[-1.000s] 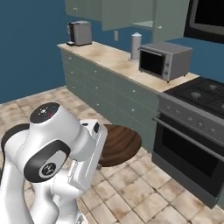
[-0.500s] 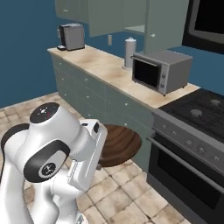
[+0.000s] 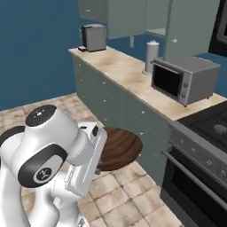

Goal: Pick the mug and place it in the sink. Pick the bowl and place it in the open cabinet and then close the cabinet.

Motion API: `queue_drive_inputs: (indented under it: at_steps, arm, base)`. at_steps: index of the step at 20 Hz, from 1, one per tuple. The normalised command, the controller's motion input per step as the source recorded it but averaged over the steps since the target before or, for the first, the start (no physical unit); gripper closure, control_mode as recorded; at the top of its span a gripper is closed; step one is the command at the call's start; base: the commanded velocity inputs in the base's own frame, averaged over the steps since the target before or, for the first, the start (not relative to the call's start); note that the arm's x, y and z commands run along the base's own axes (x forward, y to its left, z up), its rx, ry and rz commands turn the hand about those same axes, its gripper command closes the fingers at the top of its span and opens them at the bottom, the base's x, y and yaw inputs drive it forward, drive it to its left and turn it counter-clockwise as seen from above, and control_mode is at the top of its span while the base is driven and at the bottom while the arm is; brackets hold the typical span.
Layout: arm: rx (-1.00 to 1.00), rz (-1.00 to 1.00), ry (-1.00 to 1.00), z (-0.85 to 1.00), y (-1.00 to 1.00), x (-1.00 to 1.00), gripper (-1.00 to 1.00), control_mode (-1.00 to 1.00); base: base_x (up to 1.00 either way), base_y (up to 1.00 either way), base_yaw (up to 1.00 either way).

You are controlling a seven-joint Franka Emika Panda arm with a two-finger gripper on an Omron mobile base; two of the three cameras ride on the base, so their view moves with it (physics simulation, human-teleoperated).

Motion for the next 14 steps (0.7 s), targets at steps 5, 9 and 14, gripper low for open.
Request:
queue_drive_inputs:
  at_steps: [5,9,14]
  arm:
    - [0.00,0.00,0.00,0.00,0.00,0.00,1.00,1.00]
    - [0.00,0.00,0.00,0.00,0.00,0.00,1.00,1.00]
    - [0.00,0.00,0.00,0.00,0.00,0.00,1.00,1.00]
  base:
    - [0.55,0.23,0.47]
    - [0.60,0.33,0.48]
    - [0.88,-0.05,0.45]
